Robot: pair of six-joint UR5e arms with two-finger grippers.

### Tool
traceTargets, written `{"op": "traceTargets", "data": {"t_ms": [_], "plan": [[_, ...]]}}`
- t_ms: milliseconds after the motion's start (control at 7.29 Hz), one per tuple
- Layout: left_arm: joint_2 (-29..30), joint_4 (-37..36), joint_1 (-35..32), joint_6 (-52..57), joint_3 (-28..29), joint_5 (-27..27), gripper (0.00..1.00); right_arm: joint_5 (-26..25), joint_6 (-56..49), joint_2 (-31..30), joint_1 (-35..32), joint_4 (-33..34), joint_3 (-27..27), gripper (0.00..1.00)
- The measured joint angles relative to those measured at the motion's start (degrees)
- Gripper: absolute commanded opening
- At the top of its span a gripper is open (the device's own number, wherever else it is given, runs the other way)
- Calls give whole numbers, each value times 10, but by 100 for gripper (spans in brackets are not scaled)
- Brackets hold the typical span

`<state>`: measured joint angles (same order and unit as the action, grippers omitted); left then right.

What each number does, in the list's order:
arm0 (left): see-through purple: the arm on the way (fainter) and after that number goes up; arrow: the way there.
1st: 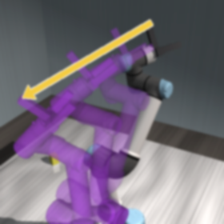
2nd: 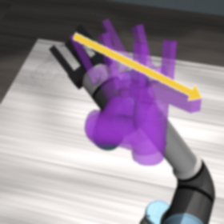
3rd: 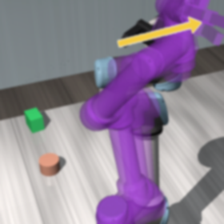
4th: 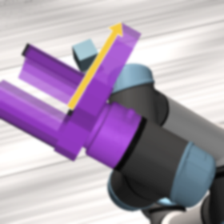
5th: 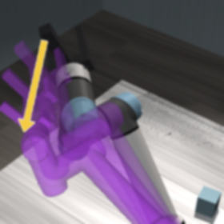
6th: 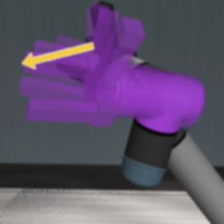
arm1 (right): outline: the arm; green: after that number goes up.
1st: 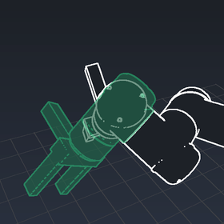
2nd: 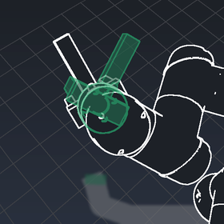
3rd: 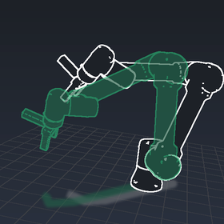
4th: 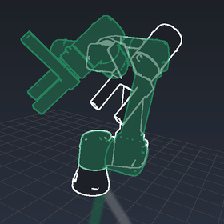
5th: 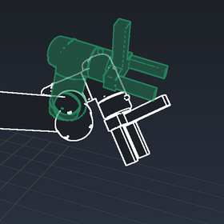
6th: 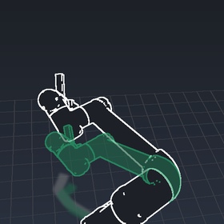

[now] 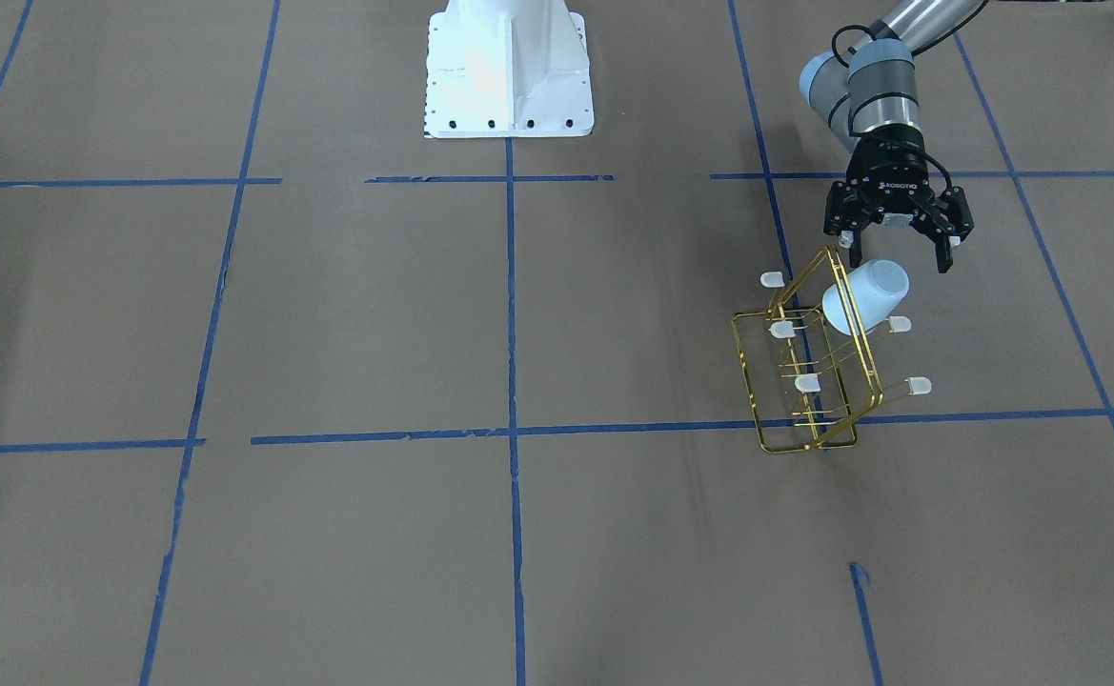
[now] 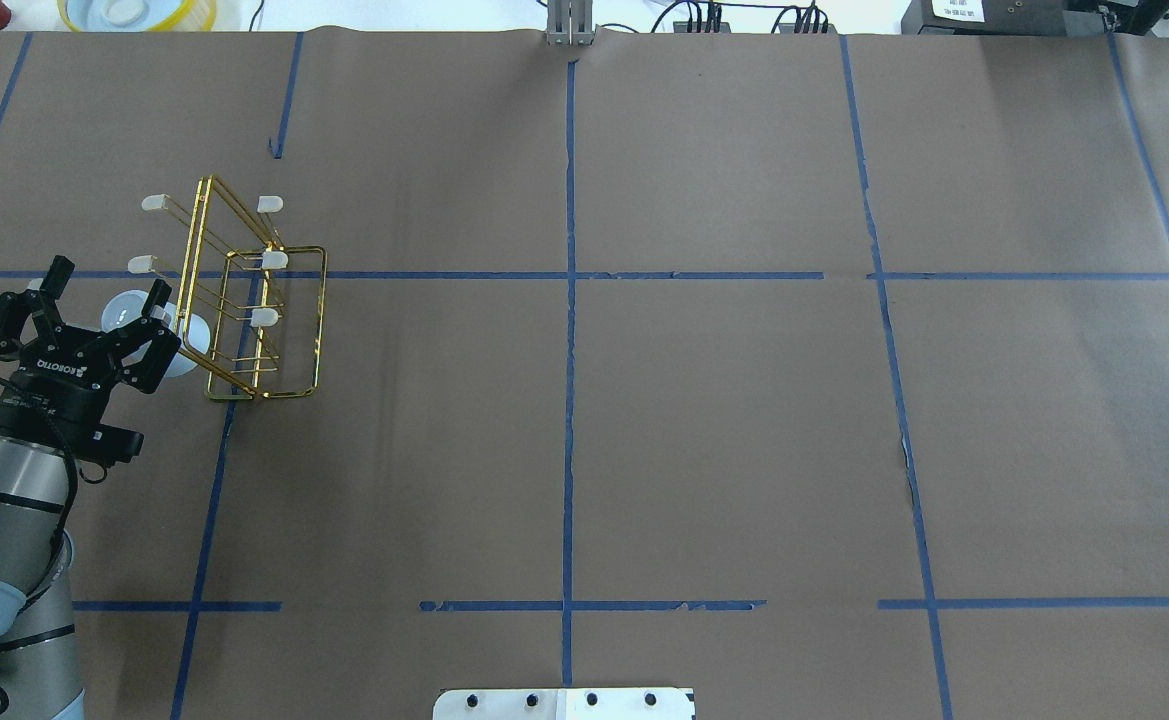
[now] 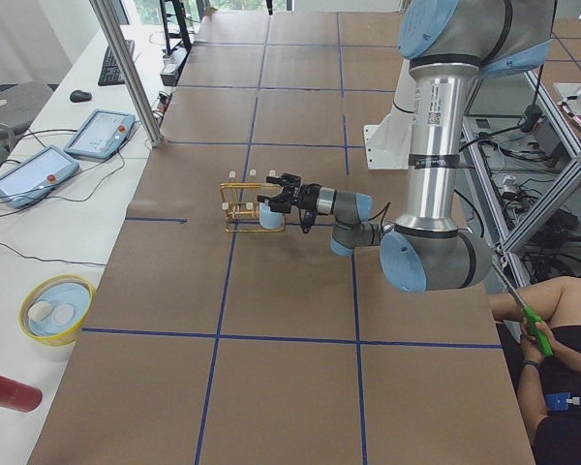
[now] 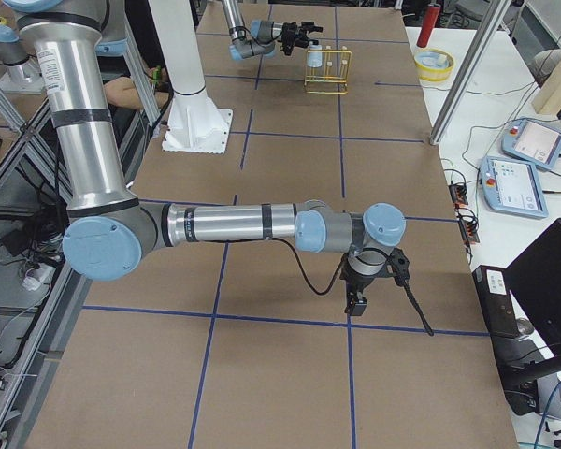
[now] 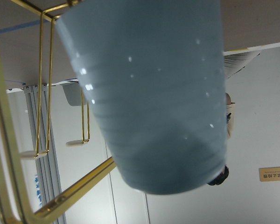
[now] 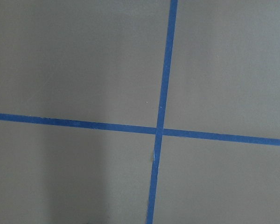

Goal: Hang cup on cup holder
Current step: 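Open the left gripper to release the cup on the peg and withdraw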

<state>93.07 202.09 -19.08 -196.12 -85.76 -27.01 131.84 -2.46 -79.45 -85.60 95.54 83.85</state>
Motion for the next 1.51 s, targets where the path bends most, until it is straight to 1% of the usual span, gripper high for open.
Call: {"op": "traceTargets", "data": {"t_ms": [137,411,686,823,960,1097,1509], "plan": [[-10,-25,-18,2,-23,-26,100,0,0,0,0,0,0,100],[-47,-84,-54,34,-88,-88,100,0,0,0,0,1,0,100],[-80,-108,-106,109,-133,-167,100,0,0,0,0,0,0,100],[-97,-111,-132,157,-144,-214,100,0,0,0,0,0,0,100],[-113,-112,-166,225,-149,-277,100,0,0,0,0,0,0,100],[-128,-120,-208,298,-150,-353,100,0,0,0,0,0,0,100],[-136,-201,-339,498,-140,-585,100,0,0,0,0,0,0,100]]}}
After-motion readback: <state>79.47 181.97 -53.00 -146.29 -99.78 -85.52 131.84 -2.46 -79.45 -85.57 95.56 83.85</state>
